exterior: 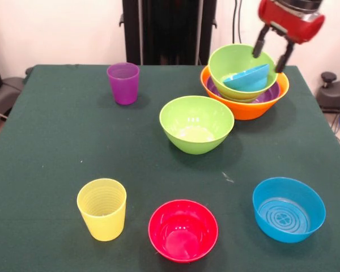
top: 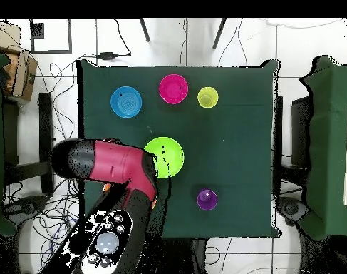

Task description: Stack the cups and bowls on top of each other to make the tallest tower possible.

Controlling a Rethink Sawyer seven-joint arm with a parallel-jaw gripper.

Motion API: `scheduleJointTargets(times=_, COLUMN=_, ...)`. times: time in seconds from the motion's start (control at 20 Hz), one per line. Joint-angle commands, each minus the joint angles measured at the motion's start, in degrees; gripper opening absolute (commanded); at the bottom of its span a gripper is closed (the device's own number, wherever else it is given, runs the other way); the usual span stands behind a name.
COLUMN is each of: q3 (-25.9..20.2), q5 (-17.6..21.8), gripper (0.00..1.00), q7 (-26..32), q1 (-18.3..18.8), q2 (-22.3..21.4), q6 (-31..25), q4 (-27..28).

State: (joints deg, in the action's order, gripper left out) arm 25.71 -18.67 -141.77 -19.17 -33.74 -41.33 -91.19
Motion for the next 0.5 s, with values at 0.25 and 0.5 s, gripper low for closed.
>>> scheduleJointTargets(times=0.25, q3=-7.6, q5=2.3, gripper=1.0, q7=-0.6, q1=5.7, q2=-0.9, q6=9.5, q4=-11.6)
scheduleJointTargets(times=0.5, q3=-8.0, q5=3.0, gripper=1.0, q7=-1.2, q1=6.4, q2=-0.3, q6=11.9, q4=-12.7)
